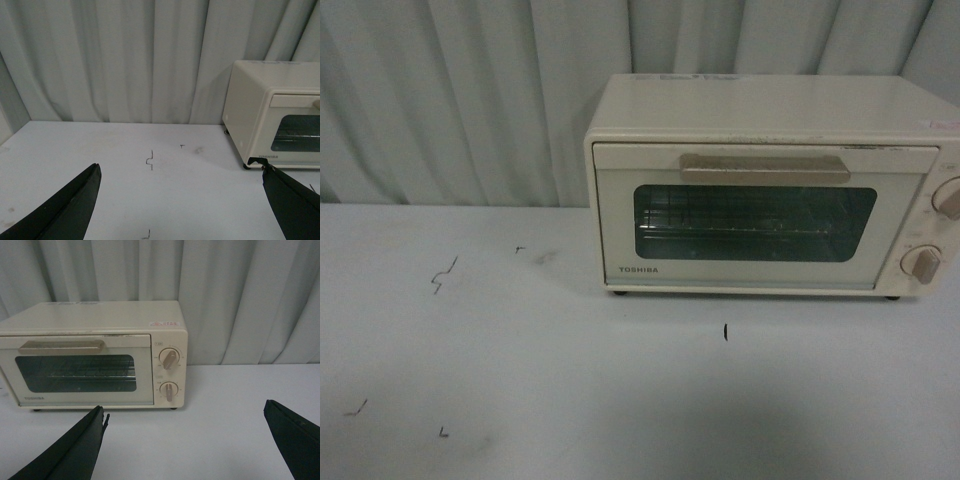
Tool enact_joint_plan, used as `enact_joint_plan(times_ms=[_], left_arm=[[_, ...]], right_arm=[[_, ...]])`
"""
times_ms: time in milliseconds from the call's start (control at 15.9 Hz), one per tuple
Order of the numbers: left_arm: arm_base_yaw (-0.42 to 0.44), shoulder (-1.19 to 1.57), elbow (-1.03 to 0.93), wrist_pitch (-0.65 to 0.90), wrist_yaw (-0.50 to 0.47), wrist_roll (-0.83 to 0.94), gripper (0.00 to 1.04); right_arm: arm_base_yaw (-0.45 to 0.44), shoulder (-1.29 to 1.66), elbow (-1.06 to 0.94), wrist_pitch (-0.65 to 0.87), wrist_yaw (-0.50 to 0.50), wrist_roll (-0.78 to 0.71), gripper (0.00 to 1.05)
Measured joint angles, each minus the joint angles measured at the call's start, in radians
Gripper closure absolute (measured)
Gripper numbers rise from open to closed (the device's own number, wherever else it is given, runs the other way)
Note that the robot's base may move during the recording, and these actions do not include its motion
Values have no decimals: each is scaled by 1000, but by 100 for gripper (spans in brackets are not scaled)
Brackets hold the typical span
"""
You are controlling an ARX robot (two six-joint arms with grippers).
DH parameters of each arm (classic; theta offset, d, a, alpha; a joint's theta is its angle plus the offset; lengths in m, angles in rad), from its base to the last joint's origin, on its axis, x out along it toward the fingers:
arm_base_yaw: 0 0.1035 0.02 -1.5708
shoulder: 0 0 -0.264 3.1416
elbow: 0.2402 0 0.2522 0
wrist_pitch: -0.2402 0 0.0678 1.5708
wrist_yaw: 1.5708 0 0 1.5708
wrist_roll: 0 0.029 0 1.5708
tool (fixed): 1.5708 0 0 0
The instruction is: Open oven
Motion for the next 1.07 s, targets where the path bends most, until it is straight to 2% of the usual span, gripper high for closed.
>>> enact_joint_plan(times_ms=[819,945,1008,1071], left_arm=[[0,0,0,0,0,0,7],[-59,218,169,-341,-81,-165,7],[-92,312,259,-407,-85,-278,7],[-130,369,330,-364,-64,-402,7]], right_arm=[[0,0,0,1,0,0,6],[0,0,0,1,-2,0,6],[0,0,0,2,-1,0,6],[0,0,0,1,0,0,6]])
